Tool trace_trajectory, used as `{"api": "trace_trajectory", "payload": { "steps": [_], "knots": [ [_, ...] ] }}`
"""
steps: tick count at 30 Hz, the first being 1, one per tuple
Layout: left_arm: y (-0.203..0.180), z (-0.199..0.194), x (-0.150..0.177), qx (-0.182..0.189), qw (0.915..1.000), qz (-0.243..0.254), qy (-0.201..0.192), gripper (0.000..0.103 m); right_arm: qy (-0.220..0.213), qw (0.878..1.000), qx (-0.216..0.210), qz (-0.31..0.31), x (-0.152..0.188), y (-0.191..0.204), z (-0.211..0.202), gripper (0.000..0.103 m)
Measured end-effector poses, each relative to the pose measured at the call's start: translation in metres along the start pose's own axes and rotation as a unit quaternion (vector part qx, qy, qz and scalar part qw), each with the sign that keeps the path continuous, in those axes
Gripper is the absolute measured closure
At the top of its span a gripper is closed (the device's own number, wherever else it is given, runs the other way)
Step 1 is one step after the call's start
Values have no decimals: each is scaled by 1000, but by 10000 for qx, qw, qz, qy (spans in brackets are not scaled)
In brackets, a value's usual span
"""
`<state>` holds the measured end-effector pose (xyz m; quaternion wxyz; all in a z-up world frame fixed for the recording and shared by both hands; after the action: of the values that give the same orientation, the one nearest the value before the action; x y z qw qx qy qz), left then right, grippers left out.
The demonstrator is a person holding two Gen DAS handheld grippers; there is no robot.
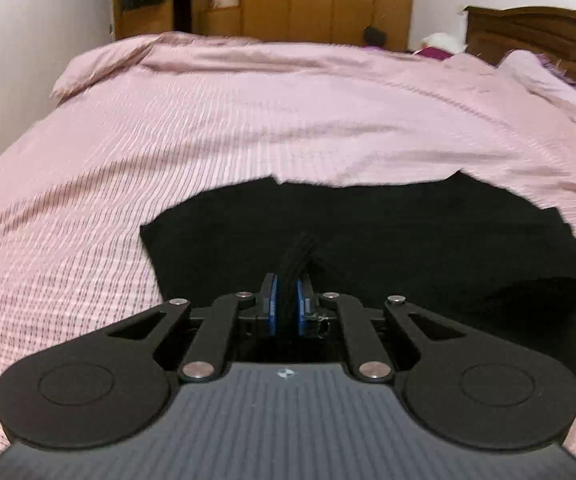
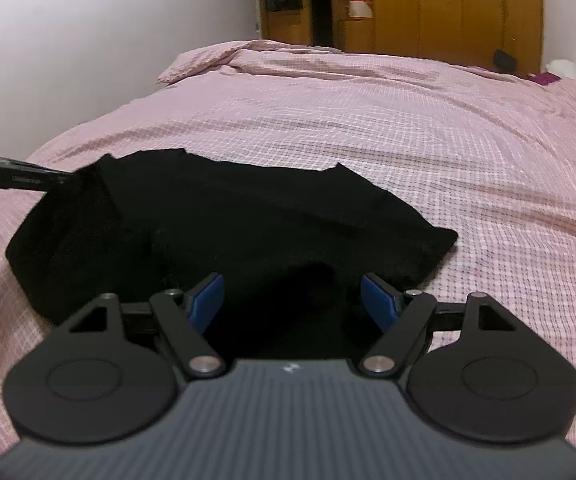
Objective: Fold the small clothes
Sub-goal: 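Lift the hem with both grippers and fold it over toward the collar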
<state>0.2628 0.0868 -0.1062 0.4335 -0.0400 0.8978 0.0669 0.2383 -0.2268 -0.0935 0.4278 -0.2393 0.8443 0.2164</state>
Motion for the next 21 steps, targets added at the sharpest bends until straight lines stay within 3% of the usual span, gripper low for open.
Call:
{"api": "trace_trajectory", "payload": {
  "steps": [8,15,18,19,20,21],
  "knots": [
    [-1,14,21,28,9996,-12,270,91,363,9933,-412,-1022,-5,28,1,26],
    [0,20,24,98,9996,-99,265,91,260,9897,-624,-1259,-4,56,4,27],
    [-1,19,23,160,9995,-155,239,91,460,9885,-635,-1292,2,60,21,29],
    [0,16,22,180,9995,-177,192,91,551,9878,-596,-1330,4,61,27,36],
    [0,13,20,195,9995,-199,141,91,641,9875,-514,-1345,5,60,33,63],
    [1,8,18,199,9995,-226,62,92,693,9880,-454,-1303,5,59,35,78]
  ]
}}
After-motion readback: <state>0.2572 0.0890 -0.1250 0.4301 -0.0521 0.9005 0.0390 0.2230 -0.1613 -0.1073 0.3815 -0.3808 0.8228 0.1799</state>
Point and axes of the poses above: each gripper's, at about its wrist camera, not at the fingertips, and z roughly the way its jaws point, y to its left, x to its underside, the point moved 8 cm from there along z, roughly the way its jaws point, and after that the axes turned 9 degrees about -x, right-handed, at the moved point
